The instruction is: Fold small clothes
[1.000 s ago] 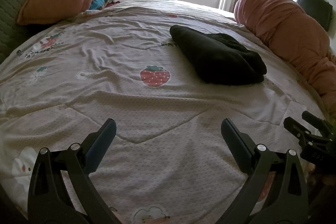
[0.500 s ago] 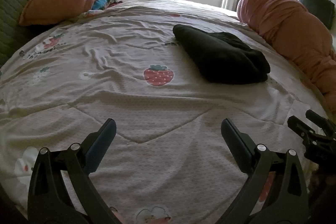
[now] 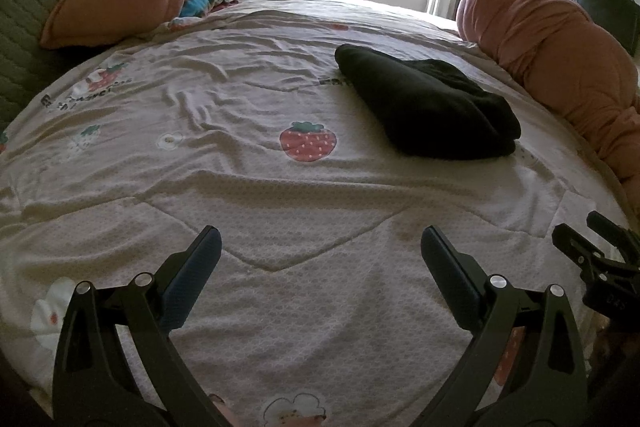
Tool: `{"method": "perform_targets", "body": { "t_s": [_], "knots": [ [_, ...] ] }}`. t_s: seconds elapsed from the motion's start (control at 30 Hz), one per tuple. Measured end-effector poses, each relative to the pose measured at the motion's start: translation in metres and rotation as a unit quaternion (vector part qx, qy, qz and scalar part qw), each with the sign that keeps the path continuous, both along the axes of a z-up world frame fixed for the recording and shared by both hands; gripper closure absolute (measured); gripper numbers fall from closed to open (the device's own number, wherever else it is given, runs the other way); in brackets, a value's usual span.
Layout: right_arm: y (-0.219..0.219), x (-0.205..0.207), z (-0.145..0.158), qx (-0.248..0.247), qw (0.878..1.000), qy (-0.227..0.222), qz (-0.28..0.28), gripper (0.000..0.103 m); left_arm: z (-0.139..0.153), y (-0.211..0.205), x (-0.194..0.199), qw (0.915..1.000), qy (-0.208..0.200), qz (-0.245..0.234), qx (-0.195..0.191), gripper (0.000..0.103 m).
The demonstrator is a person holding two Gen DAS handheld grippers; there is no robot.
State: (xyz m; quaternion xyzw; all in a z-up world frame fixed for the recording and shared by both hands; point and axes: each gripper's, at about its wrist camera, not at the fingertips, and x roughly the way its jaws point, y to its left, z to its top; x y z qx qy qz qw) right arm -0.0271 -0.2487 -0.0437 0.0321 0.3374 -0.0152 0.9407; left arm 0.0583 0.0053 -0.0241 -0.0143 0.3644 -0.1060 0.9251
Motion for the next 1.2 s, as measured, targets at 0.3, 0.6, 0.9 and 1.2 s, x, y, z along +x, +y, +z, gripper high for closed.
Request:
{"method": "perform_targets", "body": {
  "t_s": [0.3, 0.6, 0.9, 1.2],
  "knots": [
    [0.000, 0.000, 0.000, -0.001, 1.000, 0.000, -0.001, 0.005, -0.001, 0.002, 0.000, 1.0000, 0.000, -0.004, 0.002, 0.009],
    [-0.006, -0.002, 0.002, 0.003, 1.000, 0.005, -0.019, 0.005, -0.006, -0.003, 0.002, 0.9997, 0.015, 0.007, 0.015, 0.009],
    [-0.067, -0.019, 0.011, 0.010, 0.991, 0.012, -0.132, 0.005, -0.004, 0.012, 0.005, 0.9993, 0.030, 0.022, -0.004, 0.009],
    [-0.268, -0.111, 0.006, -0.017, 0.885, 0.052, -0.463, 0.005, 0.029, 0.158, 0.069, 0.9829, 0.034, 0.181, -0.007, 0.009]
  ]
}}
